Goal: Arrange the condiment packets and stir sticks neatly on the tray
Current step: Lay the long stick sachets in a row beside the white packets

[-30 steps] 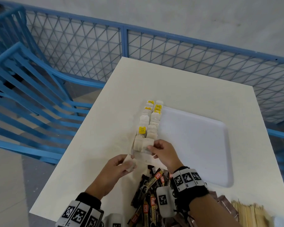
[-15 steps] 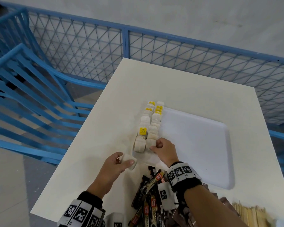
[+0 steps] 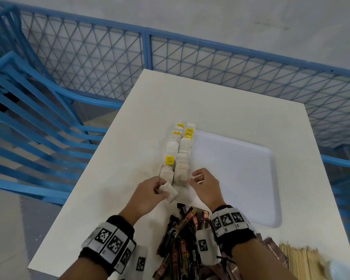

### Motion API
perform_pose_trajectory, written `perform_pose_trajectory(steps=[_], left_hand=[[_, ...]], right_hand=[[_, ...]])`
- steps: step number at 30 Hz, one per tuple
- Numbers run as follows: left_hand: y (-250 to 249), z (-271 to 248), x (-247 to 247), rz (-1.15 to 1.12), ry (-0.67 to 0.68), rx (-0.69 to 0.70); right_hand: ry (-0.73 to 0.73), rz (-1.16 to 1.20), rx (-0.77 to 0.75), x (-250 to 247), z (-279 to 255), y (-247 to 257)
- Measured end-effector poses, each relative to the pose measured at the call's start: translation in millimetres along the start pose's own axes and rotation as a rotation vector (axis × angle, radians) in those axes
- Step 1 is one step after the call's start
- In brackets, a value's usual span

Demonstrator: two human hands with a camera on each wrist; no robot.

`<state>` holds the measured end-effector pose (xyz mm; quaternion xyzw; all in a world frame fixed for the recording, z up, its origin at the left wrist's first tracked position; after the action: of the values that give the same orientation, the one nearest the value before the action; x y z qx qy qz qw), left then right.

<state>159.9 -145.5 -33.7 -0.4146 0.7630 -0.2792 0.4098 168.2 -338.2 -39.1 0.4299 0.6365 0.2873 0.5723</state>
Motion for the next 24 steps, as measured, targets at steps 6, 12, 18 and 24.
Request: perform_pose_trajectory(steps=[6,12,18,24], left_hand=[[-28,16,11,0.383,0.009,0.15],[-39,26,24,0.788,0.038,0.301],[-45,19,22,1.087,-0.22,0.52],[-39,-10,26,0.788,-0.182,0.468]], right_hand=[[0.009,0.026,-0.01,-26,-23,-3],[0.041,-0.027,0.004,-46,-43,-7],[0.073,-0.074,0.019,-47,-65,-24],[0.113,-0.243,-0.073,-51,-83,-27]])
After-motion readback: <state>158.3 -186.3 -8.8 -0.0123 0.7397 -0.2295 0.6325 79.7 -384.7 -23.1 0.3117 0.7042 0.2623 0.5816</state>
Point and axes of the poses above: each hand's wrist, its own z-axis towards the middle knuckle, its own x-axis out of the palm, y = z × x, the point moved 5 cm from there along z, towards the middle knuckle, and after that the axes turned 10 degrees about -x, right-handed, at the moved point
